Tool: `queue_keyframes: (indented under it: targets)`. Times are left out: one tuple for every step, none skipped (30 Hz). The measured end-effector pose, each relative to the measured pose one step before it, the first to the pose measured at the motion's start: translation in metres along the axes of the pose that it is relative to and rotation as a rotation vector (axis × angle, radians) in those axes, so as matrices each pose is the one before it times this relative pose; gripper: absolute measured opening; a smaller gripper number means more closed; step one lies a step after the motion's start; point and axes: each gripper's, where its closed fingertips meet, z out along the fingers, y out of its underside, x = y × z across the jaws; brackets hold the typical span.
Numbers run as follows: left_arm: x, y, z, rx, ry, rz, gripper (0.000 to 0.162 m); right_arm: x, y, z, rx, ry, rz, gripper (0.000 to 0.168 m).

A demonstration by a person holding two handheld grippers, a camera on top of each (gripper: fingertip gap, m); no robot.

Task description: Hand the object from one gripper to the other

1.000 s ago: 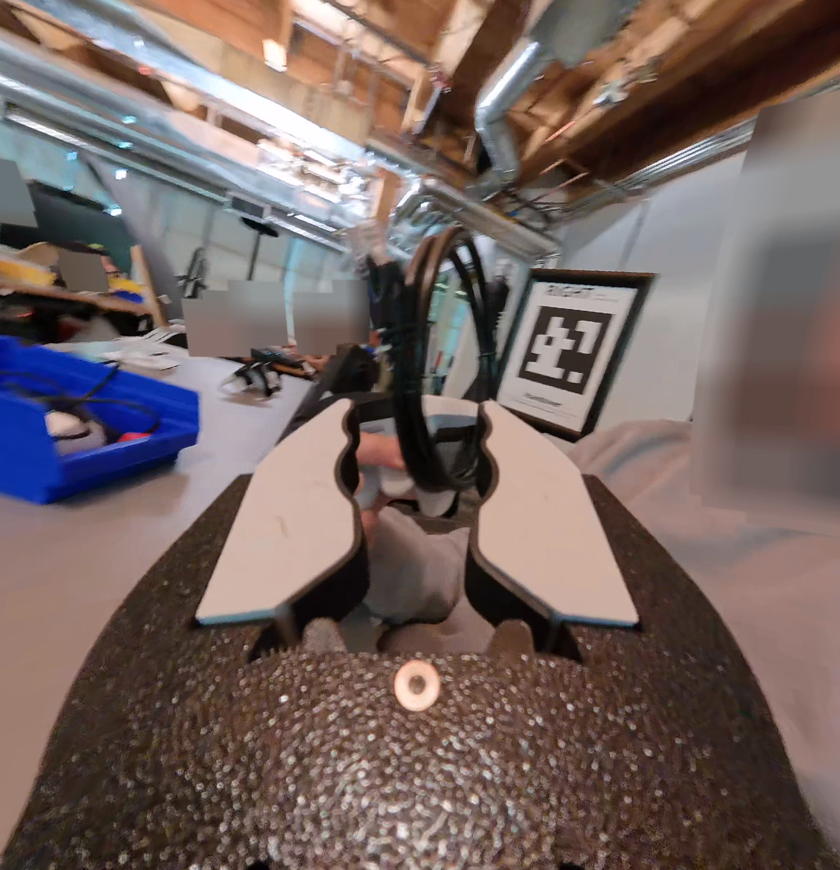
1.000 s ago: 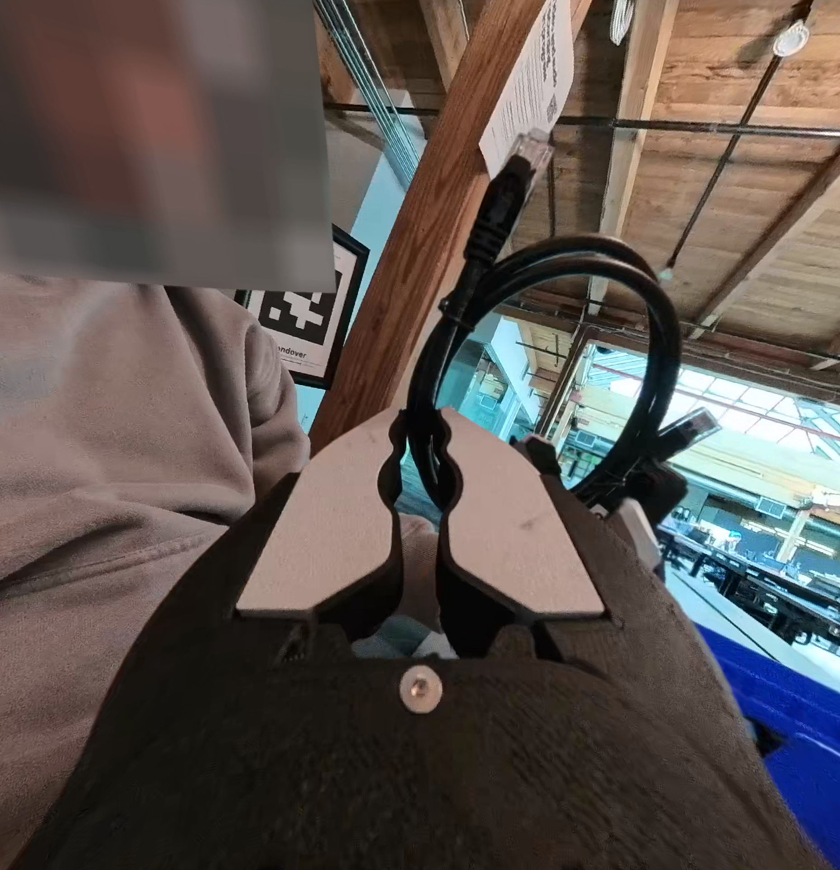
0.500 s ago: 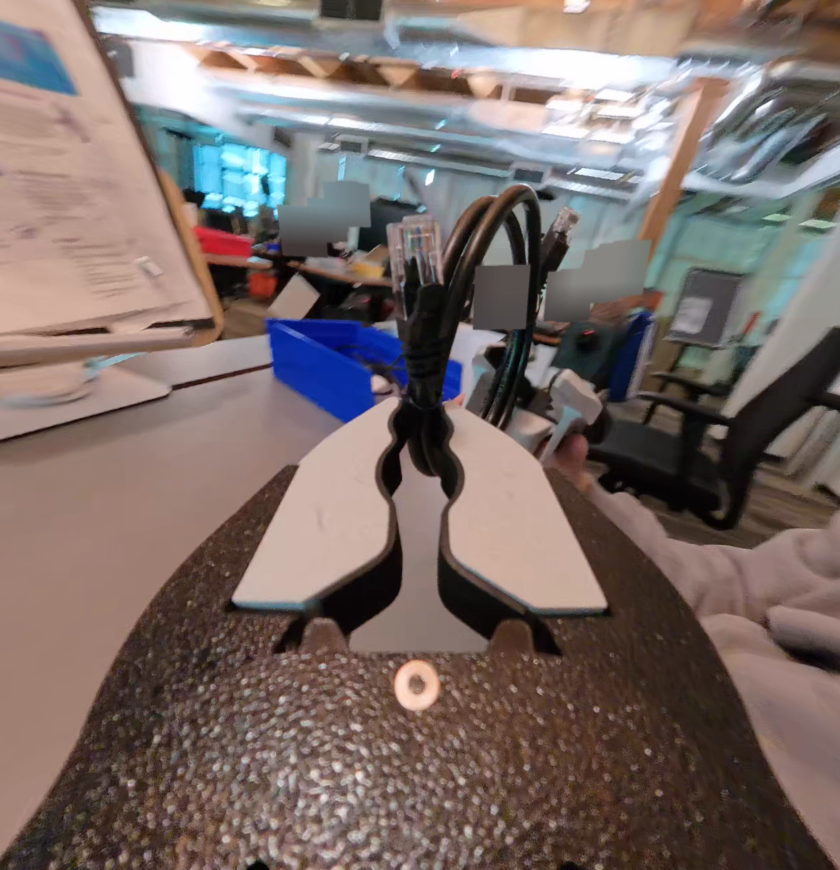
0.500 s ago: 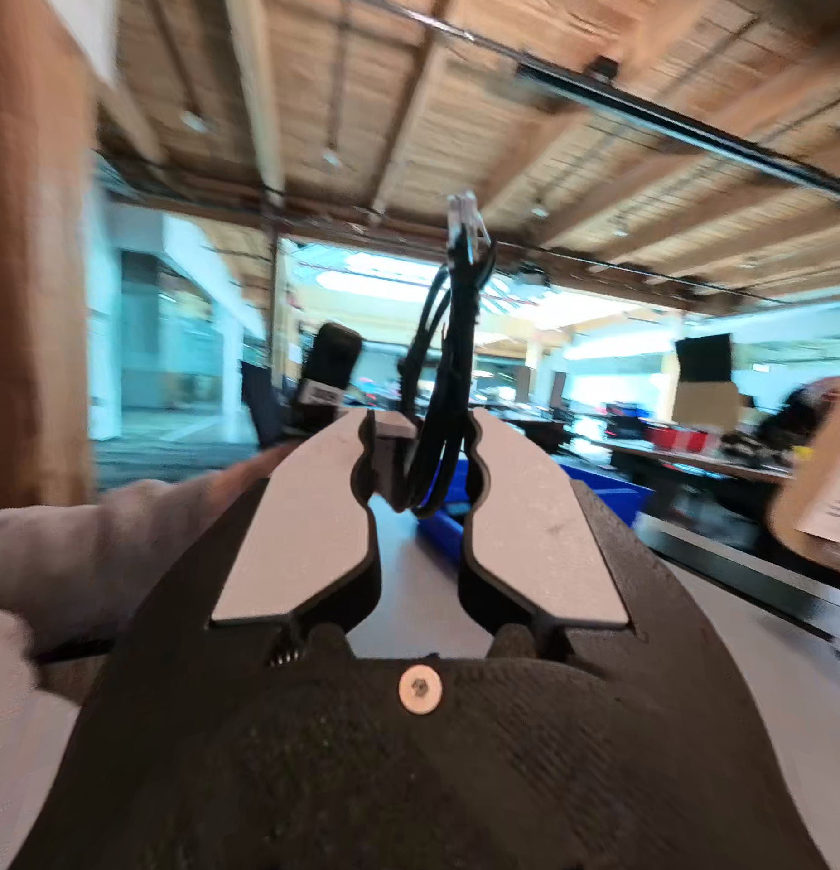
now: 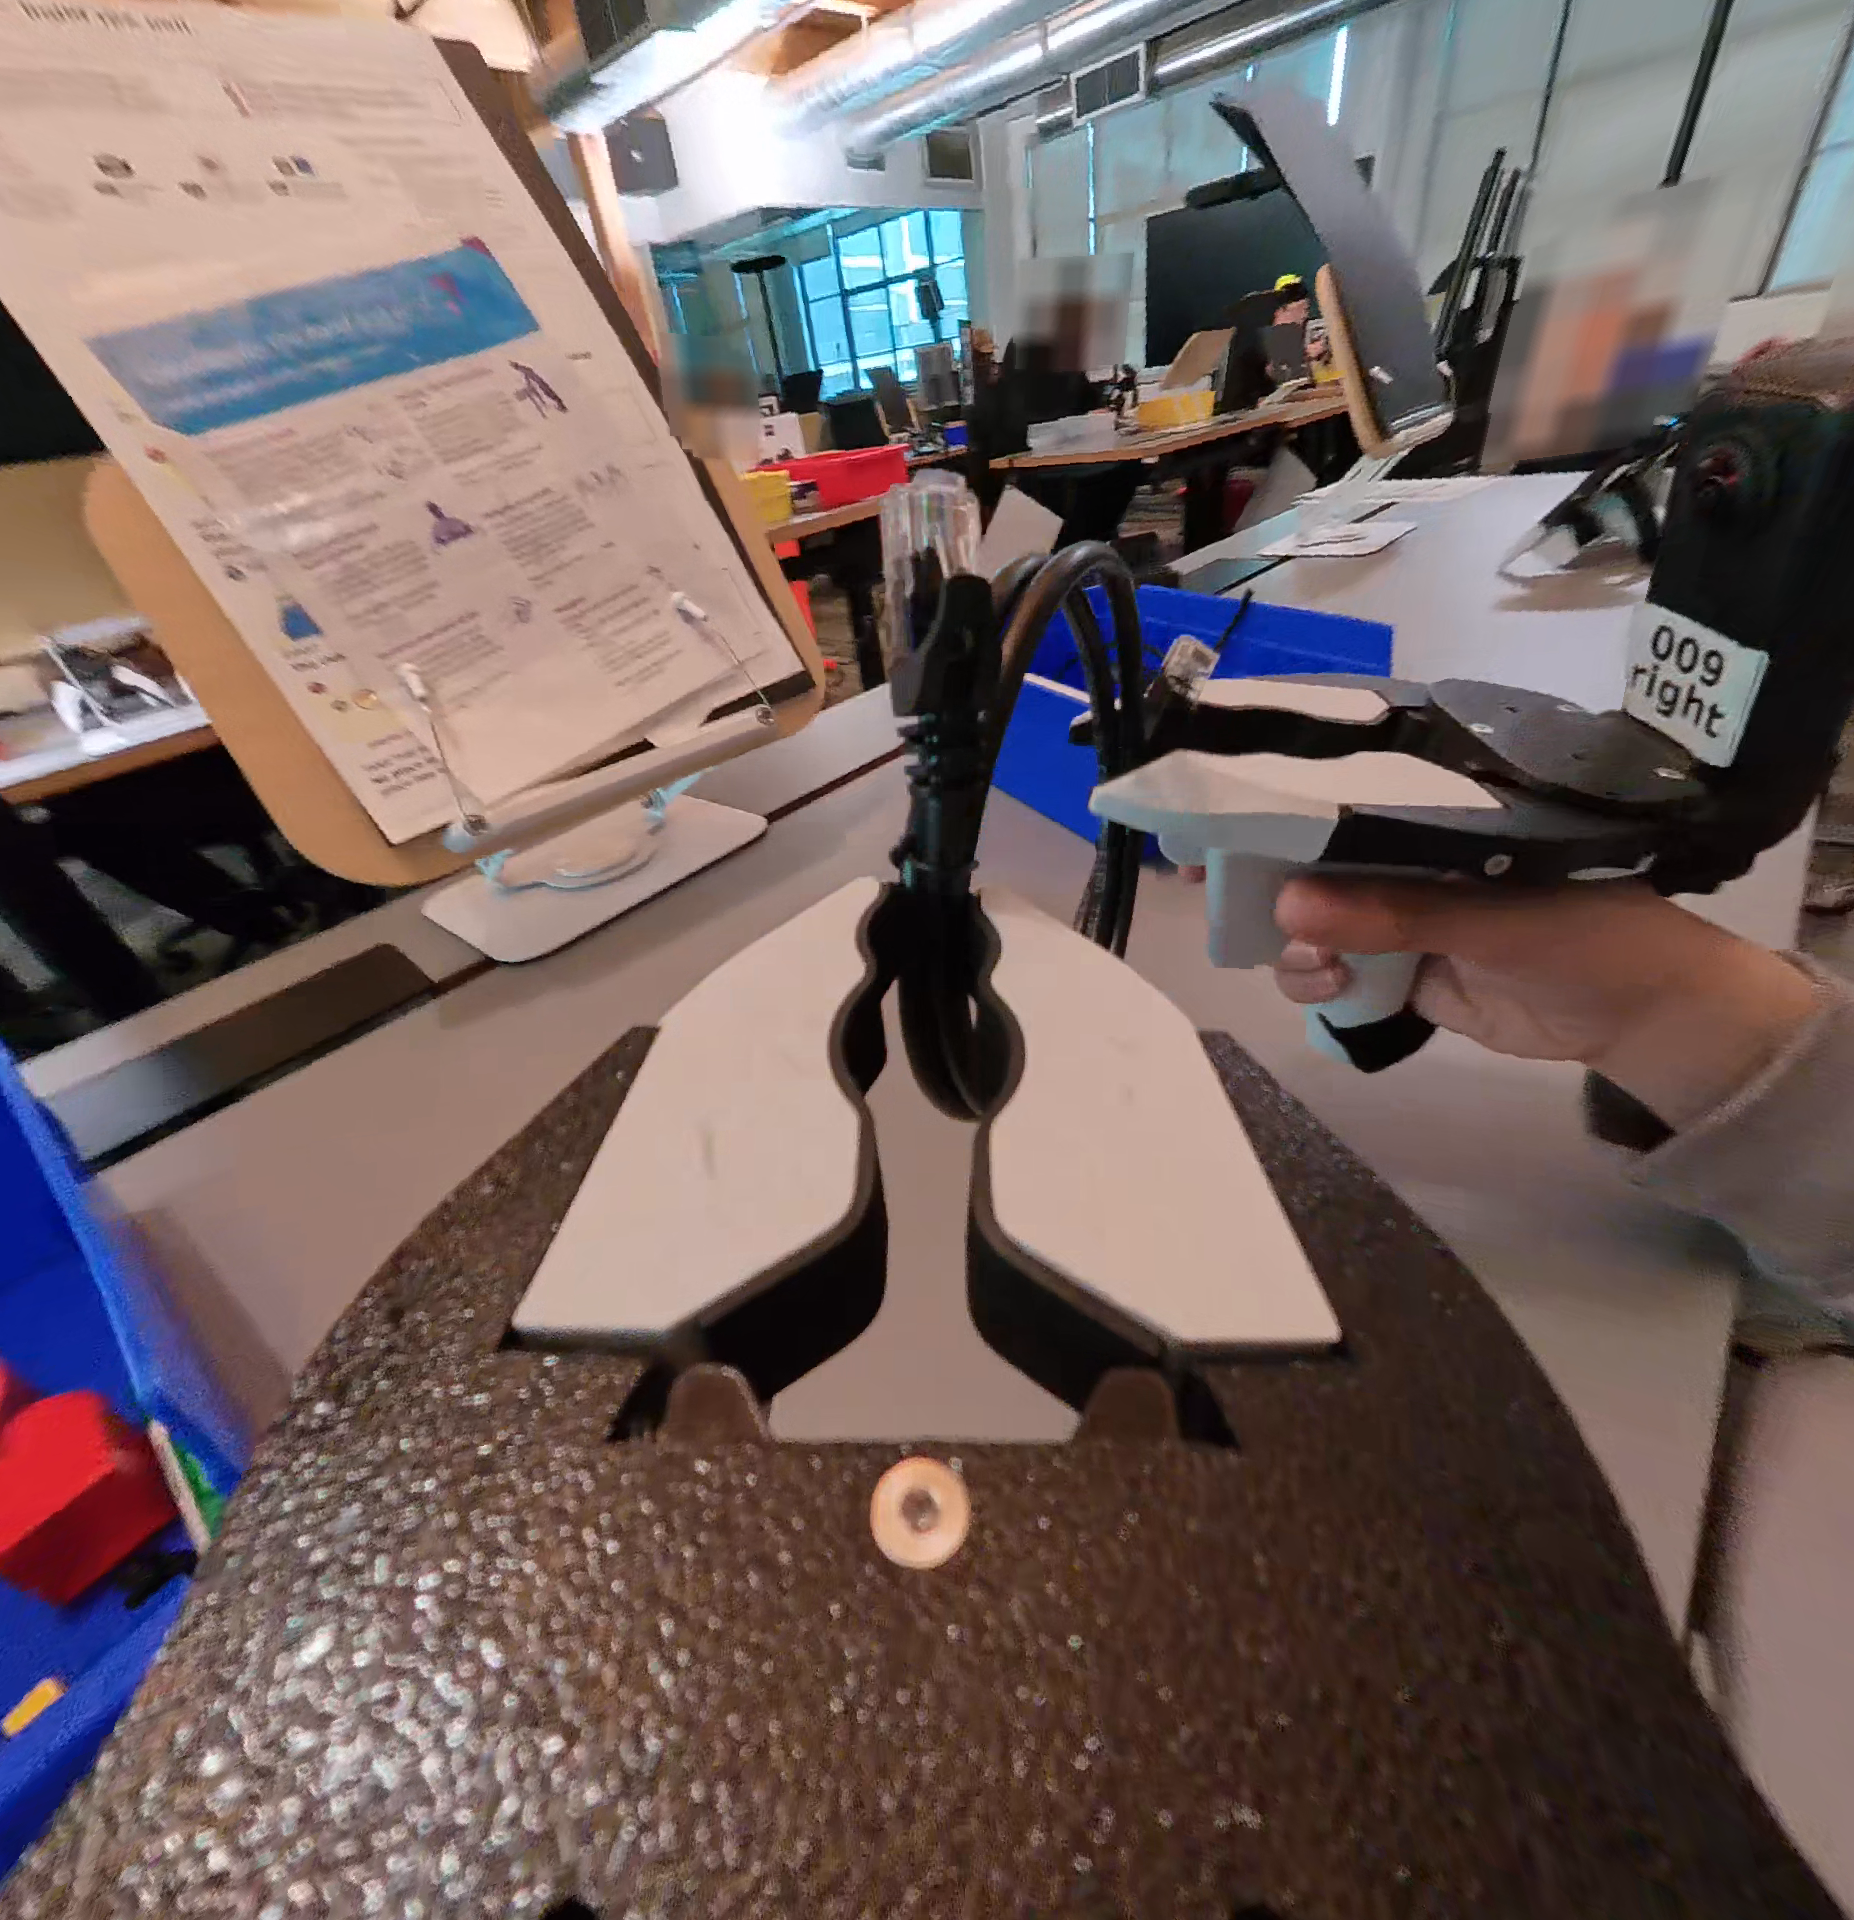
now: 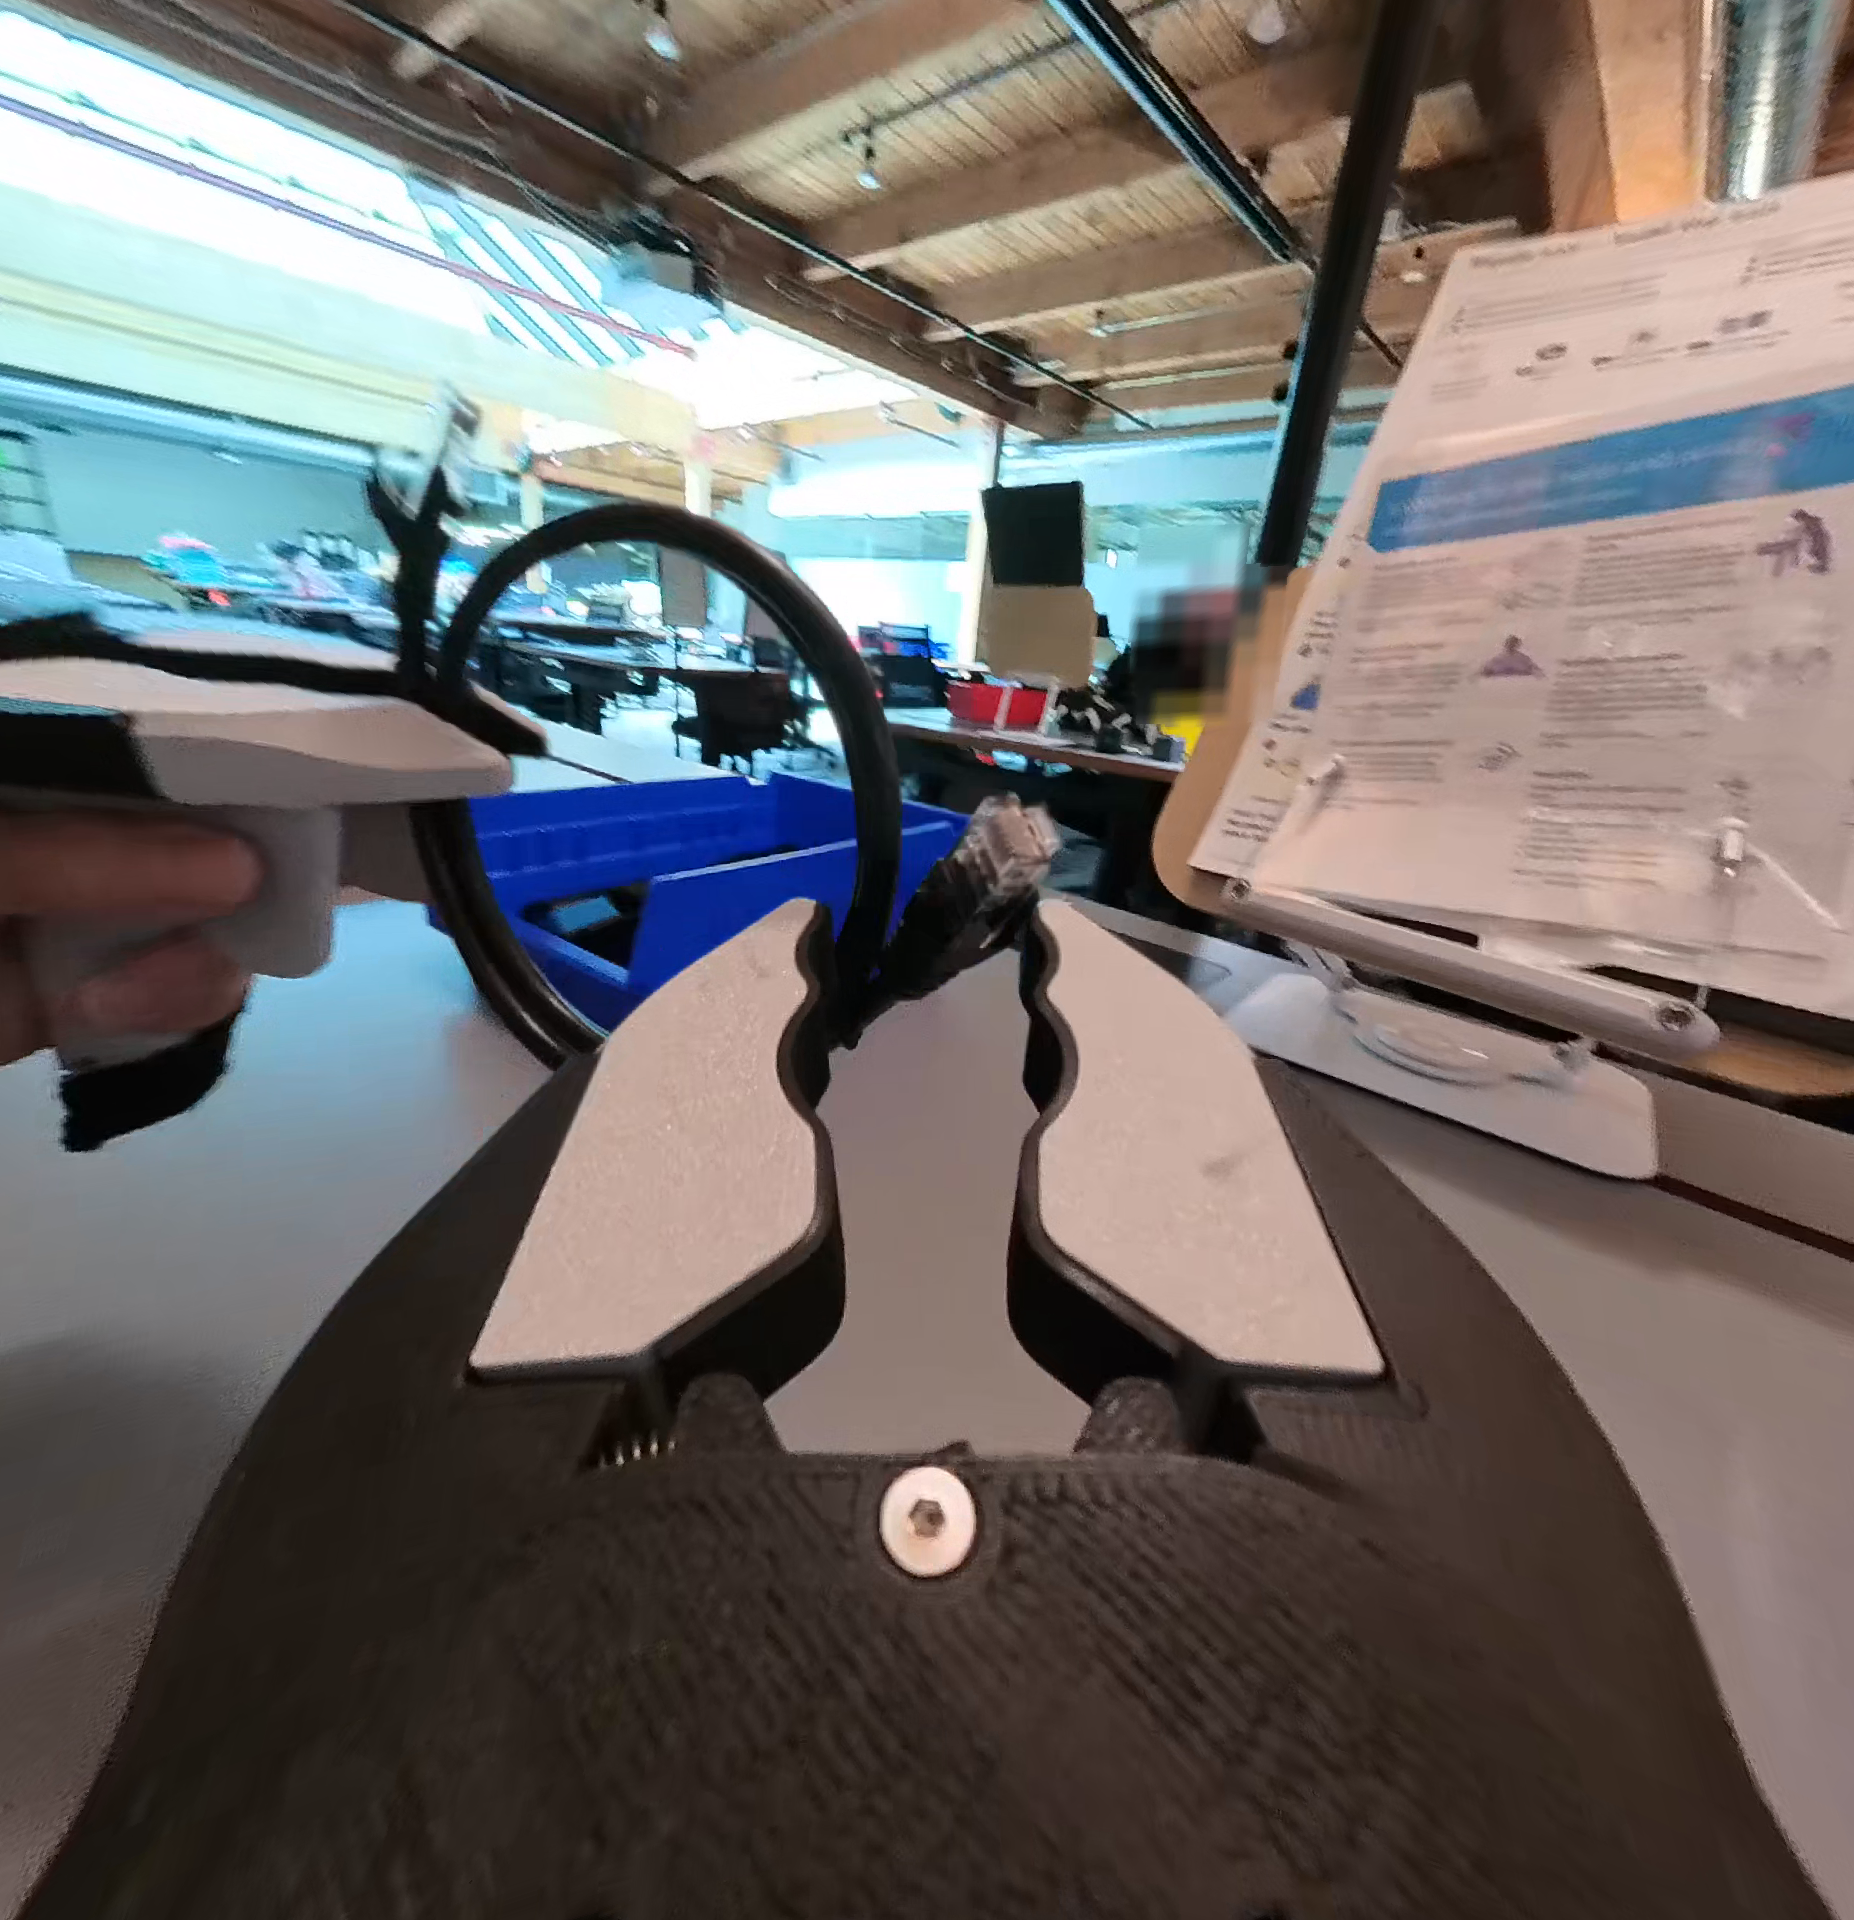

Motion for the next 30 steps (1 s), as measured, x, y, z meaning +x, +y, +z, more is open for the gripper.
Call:
queue_keyframes:
  targets:
    - [0.00173,-0.00094,0.00116,0.0049,-0.0158,0.0211,0.011,0.00266,0.00336,0.00030,-0.0209,0.0191,0.0050,0.035]
    - [0.00141,-0.00086,0.00129,0.0033,-0.0190,0.0214,0.011,0.00185,0.00235,0.00016,-0.0180,0.0096,0.0186,0.035]
    - [0.00106,-0.00130,0.00092,0.0053,-0.0227,0.0240,0.011,0.00152,0.00151,0.00021,-0.0110,0.0066,0.0230,0.035]
    - [0.00197,-0.00188,0.00078,0.0092,-0.0173,0.0298,0.011,0.00173,0.00059,0.00038,-0.0040,0.0079,0.0174,0.035]
    - [0.00247,-0.00205,0.00073,0.0094,-0.0132,0.0335,0.011,0.00144,0.00016,-0.00011,-0.0004,0.0067,0.0098,0.035]
    - [0.00249,-0.00181,0.00069,0.0063,-0.0114,0.0337,0.011,0.00121,0.00021,-0.00032,-0.0004,0.0057,0.0102,0.035]
    - [0.00418,-0.00077,0.00092,-0.0011,0.0037,0.0318,0.011,0.00215,-0.00059,0.00015,0.0028,0.0075,0.0113,0.033]
    - [0.00647,-0.00024,0.00117,-0.0057,0.0275,0.0314,0.011,0.00244,-0.00176,-0.00057,0.0078,0.0041,0.0103,0.031]
    - [0.00693,-0.00078,0.00028,-0.0014,0.0374,0.0312,0.011,0.00103,-0.00188,-0.00093,0.0082,-0.0137,0.0143,0.030]
    - [0.00544,-0.00148,-0.00047,0.0063,0.0332,0.0254,0.011,0.00019,-0.00283,-0.00016,0.0167,-0.0264,0.0287,0.029]
    - [0.00461,-0.00166,-0.00072,0.0106,0.0327,0.0153,0.012,-0.00034,-0.00460,-0.00193,0.0281,-0.0229,0.0380,0.027]
    - [0.00436,-0.00156,-0.00041,0.0114,0.0340,0.0038,0.012,0.00035,-0.00388,-0.00090,0.0248,-0.0157,0.0332,0.026]
    - [0.00339,-0.00271,-0.00058,0.0178,0.0281,-0.0071,0.013,-0.00107,-0.00008,-0.00002,0.0015,-0.0185,0.0179,0.026]
    - [0.00311,-0.00388,-0.00106,0.0266,0.0267,-0.0123,0.013,-0.00130,0.00072,0.00035,-0.0029,-0.0183,0.0151,0.026]
    - [0.00386,-0.00399,-0.00125,0.0268,0.0336,-0.0132,0.014,-0.00186,-0.00111,-0.00012,0.0119,-0.0212,0.0312,0.025]
    - [0.00454,-0.00371,-0.00157,0.0233,0.0407,-0.0128,0.019,-0.00267,-0.00056,0.00137,0.0108,-0.0340,0.0434,0.025]
    - [0.00476,-0.00312,-0.00189,0.0176,0.0436,-0.0096,0.029,-0.00432,-0.00091,0.00056,0.0113,-0.0443,0.0558,0.025]
    - [0.00463,-0.00204,-0.00228,0.0103,0.0440,-0.0077,0.037,-0.00324,-0.00191,0.00006,0.0206,-0.0384,0.0601,0.025]
    - [0.00592,-0.00182,-0.00295,0.0072,0.0543,-0.0127,0.045,-0.00136,-0.00238,-0.00027,0.0212,-0.0270,0.0544,0.025]
    - [0.00576,-0.00283,-0.00357,0.0110,0.0566,-0.0289,0.051,-0.00209,-0.00241,-0.00078,0.0171,-0.0299,0.0345,0.025]
    - [0.00438,-0.00366,-0.00410,0.0161,0.0505,-0.0500,0.054,-0.00416,-0.00293,-0.00088,0.0167,-0.0403,0.0117,0.025]
    - [0.00337,-0.00483,-0.00455,0.0235,0.0472,-0.0647,0.059,-0.00535,-0.00318,-0.00101,0.0168,-0.0437,-0.0058,0.025]
    - [0.00200,-0.00640,-0.00497,0.0360,0.0406,-0.0695,0.065,-0.00632,-0.00263,-0.00061,0.0112,-0.0443,-0.0174,0.025]
    - [-0.00117,-0.00675,-0.00522,0.0431,0.0190,-0.0692,0.065,-0.00781,-0.00094,-0.00039,-0.0008,-0.0442,-0.0259,0.025]
    - [-0.00497,-0.00568,-0.00429,0.0392,-0.0063,-0.0696,0.063,-0.00778,-0.00029,0.00056,-0.0017,-0.0411,-0.0355,0.026]
    - [-0.00575,-0.00328,-0.00296,0.0267,-0.0104,-0.0719,0.061,-0.00803,-0.00015,0.00081,0.0015,-0.0387,-0.0444,0.026]
    - [-0.00630,0.00039,-0.00135,0.0057,-0.0128,-0.0808,0.060,-0.00902,0.00022,0.00123,0.0013,-0.0446,-0.0410,0.025]
    - [-0.00795,0.00561,0.00032,-0.0265,-0.0230,-0.0839,0.057,-0.00984,0.00076,0.00168,-0.0008,-0.0491,-0.0291,0.026]
    - [-0.00703,0.01018,0.00213,-0.0542,-0.0159,-0.0673,0.057,-0.00925,0.00048,0.00210,0.0015,-0.0453,-0.0182,0.026]
    - [-0.00269,0.01278,0.00352,-0.0673,0.0114,-0.0388,0.059,-0.00802,0.00022,0.00224,0.0043,-0.0391,-0.0116,0.026]
